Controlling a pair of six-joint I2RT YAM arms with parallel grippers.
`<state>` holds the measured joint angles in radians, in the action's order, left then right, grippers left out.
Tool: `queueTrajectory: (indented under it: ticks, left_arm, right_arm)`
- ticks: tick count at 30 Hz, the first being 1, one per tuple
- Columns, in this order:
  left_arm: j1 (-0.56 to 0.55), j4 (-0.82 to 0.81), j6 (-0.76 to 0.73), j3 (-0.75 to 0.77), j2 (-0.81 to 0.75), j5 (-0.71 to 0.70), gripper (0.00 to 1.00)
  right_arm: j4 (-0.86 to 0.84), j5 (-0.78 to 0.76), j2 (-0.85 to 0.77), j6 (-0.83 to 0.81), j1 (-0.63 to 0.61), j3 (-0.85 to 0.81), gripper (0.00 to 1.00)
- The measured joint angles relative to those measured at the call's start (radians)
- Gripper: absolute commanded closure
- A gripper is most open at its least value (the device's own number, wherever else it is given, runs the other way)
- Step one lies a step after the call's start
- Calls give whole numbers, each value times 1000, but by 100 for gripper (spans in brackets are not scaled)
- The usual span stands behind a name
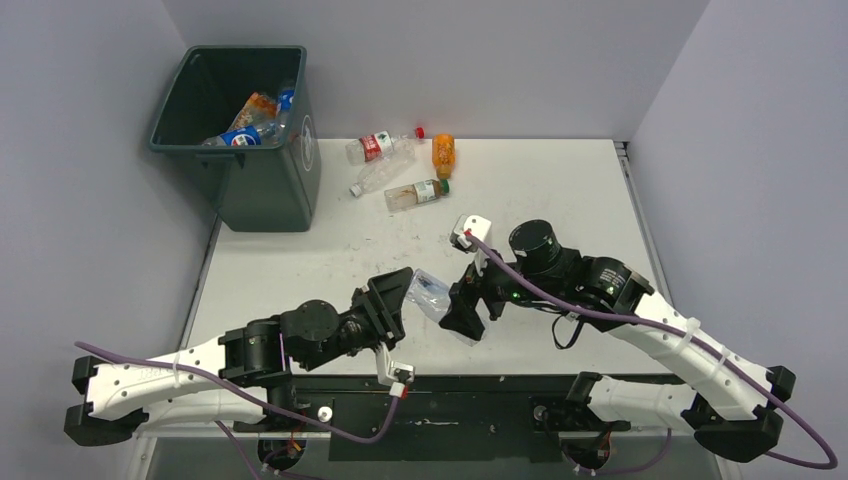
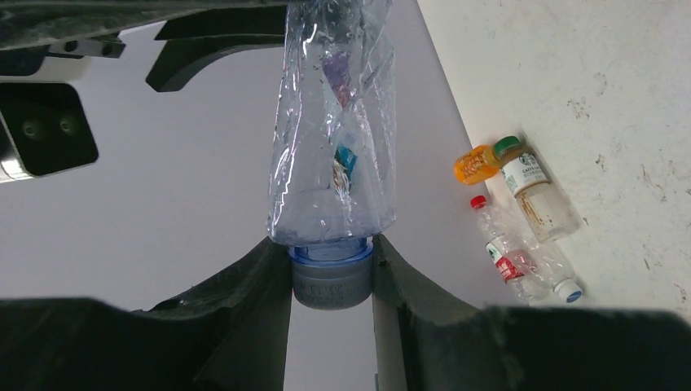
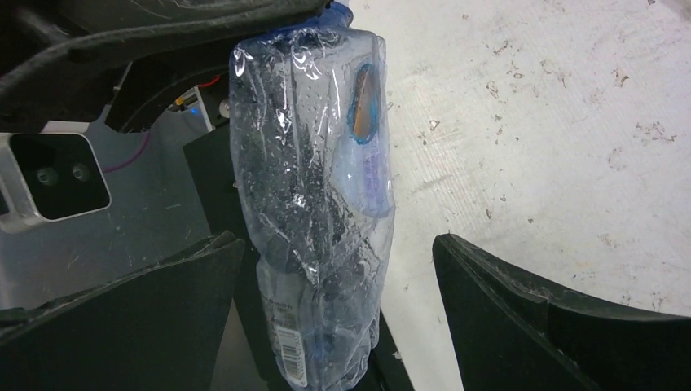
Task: Put the plastic bottles in the bin
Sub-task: Pick up the plastic bottle from the corner of the board.
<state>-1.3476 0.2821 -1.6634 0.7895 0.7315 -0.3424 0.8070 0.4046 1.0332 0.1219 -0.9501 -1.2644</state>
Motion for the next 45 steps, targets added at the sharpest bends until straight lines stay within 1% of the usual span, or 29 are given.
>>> queueTrajectory:
  ticks: [3,5,6,7,9,10,11,13,14,16,17,18,19,20,22,24,26,27,29,31,32,35,36,38,40,42,45]
  left_arm:
    - [-6,-2,-3,16,2,10,100]
    - [-6,0,-5,19,3,14,100]
    - [-6,2,-6,21,5,14,100]
    - [-5,6,-7,23,7,14,100]
    - [-6,14,-9,27,13,13,100]
    - [-6,17,-9,27,16,13,100]
    - [-5,21,-9,30,19,13,100]
    - [-5,25,-8,34,25,8,99]
    - [-5,28,-6,37,27,6,92]
    - [-5,32,-1,44,30,6,63]
    - [-5,32,3,45,30,5,44]
    - [-5,32,5,46,30,6,11]
    - [-5,29,14,47,30,7,2]
    - [-5,20,29,48,30,14,4]
    - [-6,-6,79,54,28,21,4]
    - [-6,-45,140,55,19,21,4]
    - [-5,-105,232,53,2,13,4]
    - [-5,-141,288,51,-9,7,4]
    - [-5,-203,428,51,-34,-3,4]
    - [-5,-243,621,53,-54,-14,4]
    - [-5,-253,755,62,-60,-23,4]
    - [3,-289,1083,102,-40,-23,4]
    - [11,-314,1215,115,-24,-7,4]
    - [37,-375,1421,120,11,42,4]
    - [86,-431,1609,120,57,116,4]
    - [168,-486,1781,120,106,211,4]
    - [301,-533,1972,119,165,345,0]
  right_arm:
    - [-1,6,13,-19,0,1,9]
    - [-2,8,29,-29,0,5,3]
    - [-1,8,40,-33,0,7,2]
    - [-1,8,50,-36,-1,9,7]
    - [0,8,64,-41,-1,14,20]
    - [2,8,69,-45,-1,15,31]
    - [3,12,71,-48,-1,16,40]
    - [5,21,72,-56,-2,16,55]
    - [6,23,72,-59,-2,16,60]
    - [3,29,72,-57,-2,18,67]
    - [1,30,71,-56,-2,18,69]
    - [0,31,71,-56,-3,18,72]
    - [-1,31,69,-61,-4,19,74]
    - [-7,18,68,-60,-5,23,75]
    - [-48,-9,49,-54,-5,53,75]
    - [-127,-53,-14,-34,-5,128,75]
    - [-226,-94,-106,-14,-5,219,75]
    - [-293,-119,-180,-1,-5,286,75]
    - [-397,-149,-290,16,-5,376,75]
    - [-526,-182,-396,29,-5,470,76]
    - [-581,-192,-434,30,-5,502,76]
    - [-734,-221,-484,33,-5,574,77]
    - [-777,-229,-489,33,-5,596,77]
    - [-835,-243,-491,33,-5,637,78]
    - [-869,-257,-491,34,-5,666,78]
    - [-887,-270,-491,40,-5,680,78]
    - [-920,-279,-491,48,-5,692,78]
